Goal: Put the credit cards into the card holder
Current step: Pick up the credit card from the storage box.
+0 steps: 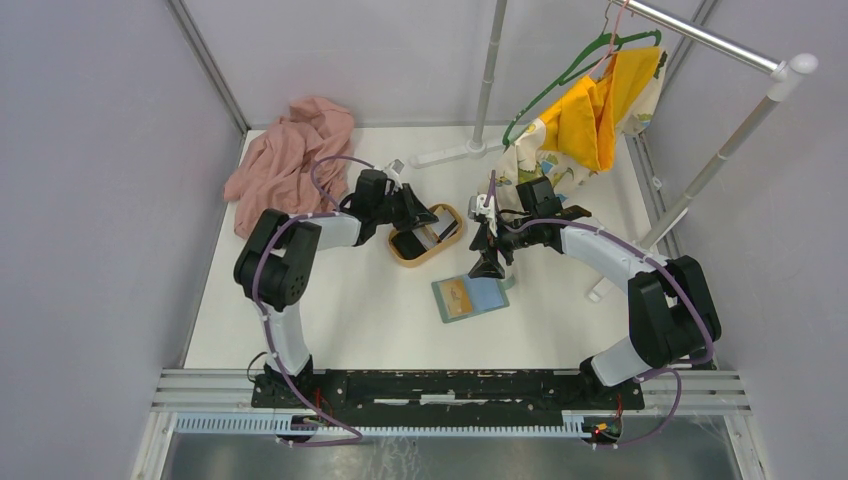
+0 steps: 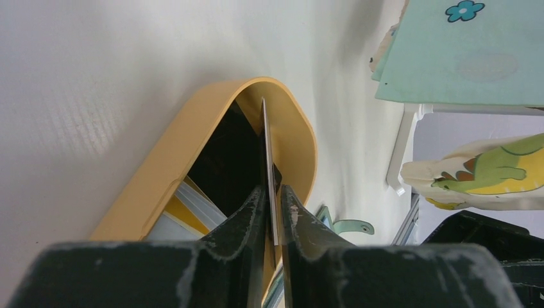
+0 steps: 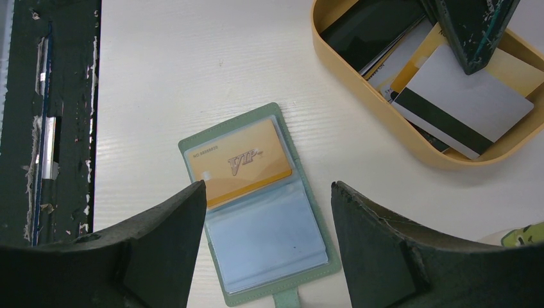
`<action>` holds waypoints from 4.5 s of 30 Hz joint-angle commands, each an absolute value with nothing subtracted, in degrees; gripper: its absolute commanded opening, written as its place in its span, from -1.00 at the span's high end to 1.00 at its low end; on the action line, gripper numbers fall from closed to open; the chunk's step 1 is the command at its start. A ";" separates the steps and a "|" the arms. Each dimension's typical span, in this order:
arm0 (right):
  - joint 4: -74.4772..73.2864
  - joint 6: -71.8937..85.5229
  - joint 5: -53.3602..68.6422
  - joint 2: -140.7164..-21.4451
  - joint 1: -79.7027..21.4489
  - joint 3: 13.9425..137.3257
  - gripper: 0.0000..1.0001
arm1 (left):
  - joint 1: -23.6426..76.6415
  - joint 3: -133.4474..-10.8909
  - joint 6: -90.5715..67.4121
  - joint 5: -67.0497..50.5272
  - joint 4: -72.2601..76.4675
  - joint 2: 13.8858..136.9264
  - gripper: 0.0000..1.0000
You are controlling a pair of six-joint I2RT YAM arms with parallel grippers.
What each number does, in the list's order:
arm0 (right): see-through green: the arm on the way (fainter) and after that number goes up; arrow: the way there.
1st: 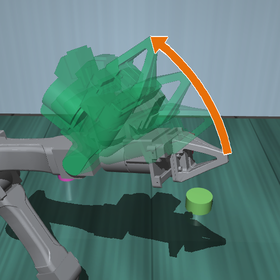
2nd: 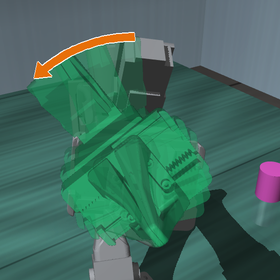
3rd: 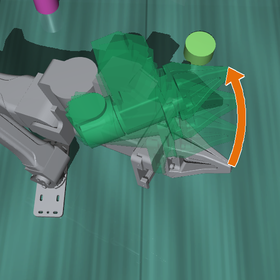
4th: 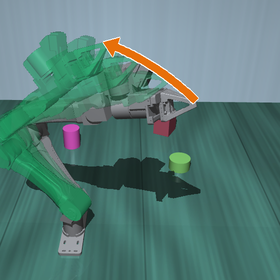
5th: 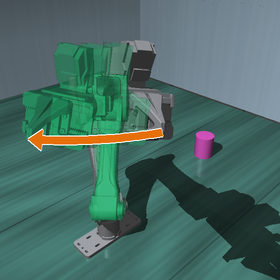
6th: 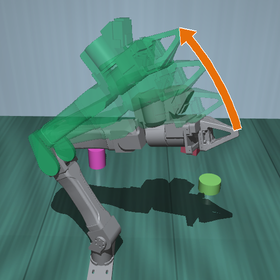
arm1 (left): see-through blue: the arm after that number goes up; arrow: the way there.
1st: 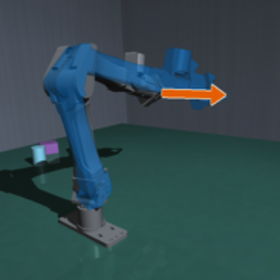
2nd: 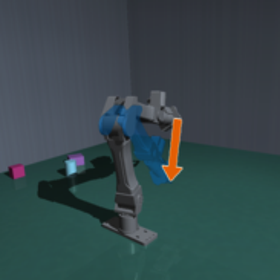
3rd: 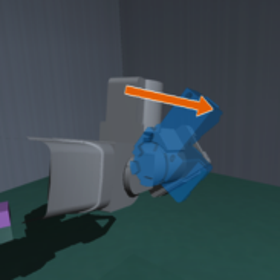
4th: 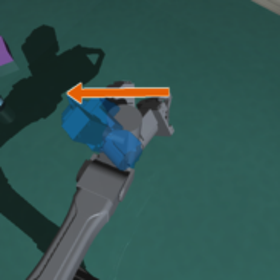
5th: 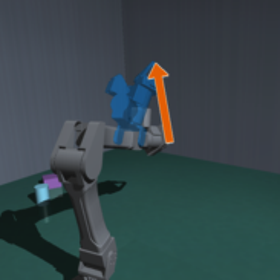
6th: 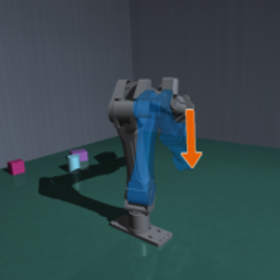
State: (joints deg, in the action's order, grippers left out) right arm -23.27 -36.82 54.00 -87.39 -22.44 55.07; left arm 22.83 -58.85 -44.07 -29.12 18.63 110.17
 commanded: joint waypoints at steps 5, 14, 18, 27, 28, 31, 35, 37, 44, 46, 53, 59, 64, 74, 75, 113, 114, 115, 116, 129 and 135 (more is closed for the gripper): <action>-22.94 -37.62 55.65 -87.50 -22.23 57.34 -0.53 | 22.23 -58.36 -46.72 -30.58 22.48 106.77 0.61; -22.96 -37.62 55.72 -87.52 -22.23 57.30 -0.53 | 21.83 -58.10 -46.67 -30.67 22.46 106.60 0.60; -22.94 -37.67 55.72 -87.37 -22.21 57.30 -0.53 | 21.72 -58.01 -46.67 -30.76 22.58 106.61 0.72; -22.98 -37.77 56.12 -87.21 -22.17 57.24 -0.53 | 21.66 -57.23 -43.83 -25.51 19.29 102.77 0.93; -22.99 -37.79 56.16 -87.11 -22.19 57.22 -0.53 | 21.68 -57.14 -43.23 -24.62 18.58 102.15 0.93; -23.00 -37.88 56.09 -87.11 -22.21 57.22 -0.53 | 21.73 -56.73 -41.63 -22.30 17.38 100.33 0.93; -23.14 -38.22 56.16 -86.76 -22.25 57.04 -0.53 | 21.68 -55.62 -39.88 -20.03 16.97 97.79 0.96; -22.97 -38.75 56.38 -86.11 -22.22 56.67 -0.53 | 21.77 -54.25 -38.81 -18.64 17.47 95.45 0.96; -18.56 -40.17 60.03 -80.53 -22.30 52.36 -0.57 | 21.73 -43.06 -37.41 -18.52 25.92 81.30 0.97; -15.56 -39.51 60.60 -78.10 -22.31 50.27 -0.59 | 21.89 -39.05 -38.03 -19.38 28.87 75.30 0.97; -2.05 -28.08 65.10 -74.84 -22.20 44.21 -0.68 | 22.59 -24.82 -44.48 -20.28 39.38 58.87 0.97; 34.55 10.22 66.50 -74.50 -22.37 35.11 -0.69 | 29.27 -15.99 -49.94 -14.84 49.49 50.46 0.96; 62.87 39.99 60.03 -73.50 -22.63 26.75 -0.86 | 39.23 -14.99 -47.80 -7.00 54.10 50.65 0.97; 74.92 51.46 58.83 -72.35 -26.44 24.23 -0.79 | 44.61 -15.83 -49.84 -5.47 65.94 59.80 0.97; 73.49 50.75 58.43 -72.33 -26.78 24.18 -0.77 | 45.04 -16.04 -49.76 -5.39 66.30 60.22 0.96; 35.31 19.45 72.58 -77.25 -30.25 37.33 1.00 | 49.21 -30.87 -25.01 -14.39 16.67 52.11 -0.40; 34.12 18.39 72.74 -77.09 -30.40 37.65 1.00 | 49.20 -30.97 -24.78 -14.82 16.63 52.62 -0.31; 33.02 17.52 72.70 -77.00 -30.43 37.87 1.00 | 49.30 -31.02 -24.71 -15.07 16.79 52.97 -0.22; 32.79 17.20 72.72 -77.15 -30.48 37.97 1.00 | 49.16 -31.15 -24.62 -15.34 17.05 53.19 -0.16; 32.27 16.61 73.27 -78.27 -30.53 38.23 1.00 | 48.94 -28.02 -28.72 -18.05 25.60 55.04 0.59; 32.26 16.53 73.80 -78.31 -30.54 38.40 0.99 | 48.82 -26.01 -30.77 -19.13 30.14 55.91 0.51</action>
State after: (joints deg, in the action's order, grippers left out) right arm 31.03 17.63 72.62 -78.30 -30.37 35.68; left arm 49.04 -27.31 -27.99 -16.95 23.18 55.53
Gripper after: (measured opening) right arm 0.010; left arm 0.221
